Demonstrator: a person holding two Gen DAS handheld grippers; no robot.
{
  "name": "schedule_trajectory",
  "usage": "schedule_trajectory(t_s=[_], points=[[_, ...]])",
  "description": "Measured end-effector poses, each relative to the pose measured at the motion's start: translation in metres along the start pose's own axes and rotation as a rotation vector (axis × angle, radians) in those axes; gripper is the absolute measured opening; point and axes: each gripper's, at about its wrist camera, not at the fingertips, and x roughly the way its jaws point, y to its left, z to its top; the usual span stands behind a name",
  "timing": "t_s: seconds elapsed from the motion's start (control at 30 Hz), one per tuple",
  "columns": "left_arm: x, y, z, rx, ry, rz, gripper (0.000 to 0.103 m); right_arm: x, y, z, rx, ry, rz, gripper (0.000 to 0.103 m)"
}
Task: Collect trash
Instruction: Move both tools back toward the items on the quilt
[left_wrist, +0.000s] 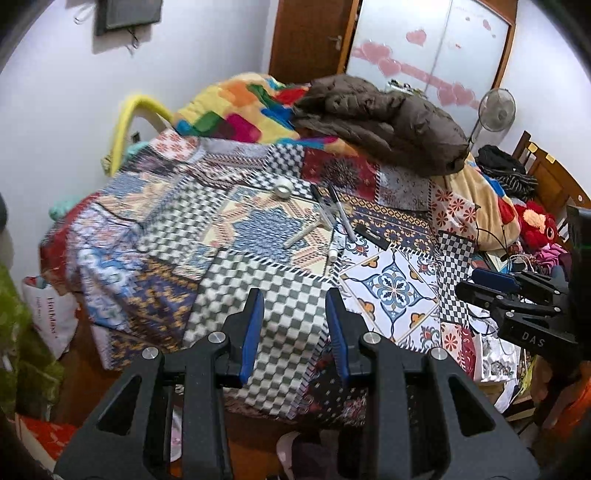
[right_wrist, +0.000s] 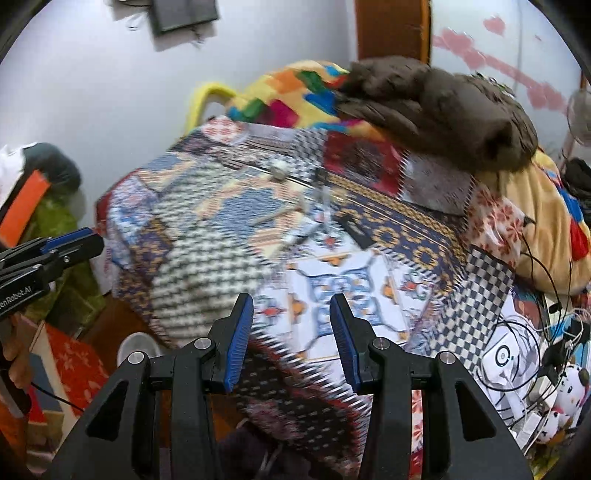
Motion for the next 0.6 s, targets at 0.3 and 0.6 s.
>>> schedule_trajectory(t_s=[0.3, 0.6], points=[[0.115, -0.002, 0.028, 0.027, 0.112, -0.015, 0.033, 0.067, -0.055, 0.024, 0.062, 0.059, 0.004, 0.04], [0.206, 0.005, 0.049, 0.083, 0.177, -0.012, 0.033, 0.145, -0.076, 0.052, 0.019, 0.124, 0.019, 0.04]])
